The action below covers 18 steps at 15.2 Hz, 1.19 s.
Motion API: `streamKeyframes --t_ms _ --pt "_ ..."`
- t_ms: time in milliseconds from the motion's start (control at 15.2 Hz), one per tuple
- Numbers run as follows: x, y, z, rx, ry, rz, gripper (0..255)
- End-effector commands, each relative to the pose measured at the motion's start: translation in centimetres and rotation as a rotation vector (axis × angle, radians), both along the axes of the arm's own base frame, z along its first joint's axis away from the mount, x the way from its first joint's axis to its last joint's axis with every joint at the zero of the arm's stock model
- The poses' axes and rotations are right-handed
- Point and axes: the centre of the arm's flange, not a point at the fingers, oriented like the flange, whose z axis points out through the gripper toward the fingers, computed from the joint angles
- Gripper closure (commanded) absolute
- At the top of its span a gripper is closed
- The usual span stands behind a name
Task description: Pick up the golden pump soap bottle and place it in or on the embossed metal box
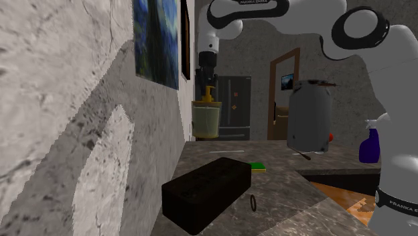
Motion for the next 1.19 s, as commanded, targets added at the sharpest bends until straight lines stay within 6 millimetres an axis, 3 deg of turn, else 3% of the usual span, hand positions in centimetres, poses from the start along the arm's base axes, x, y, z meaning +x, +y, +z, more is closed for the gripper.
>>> streamKeyframes --t_ms 0,594,1122 --pt "-1.7 1.8 0.9 0.0 0.0 -0.001 255" --pt "-9.6 10.0 4.9 0.0 0.0 -0.001 255" --pt "-9.6 10.0 0.7 0.0 0.0 -0.001 255"
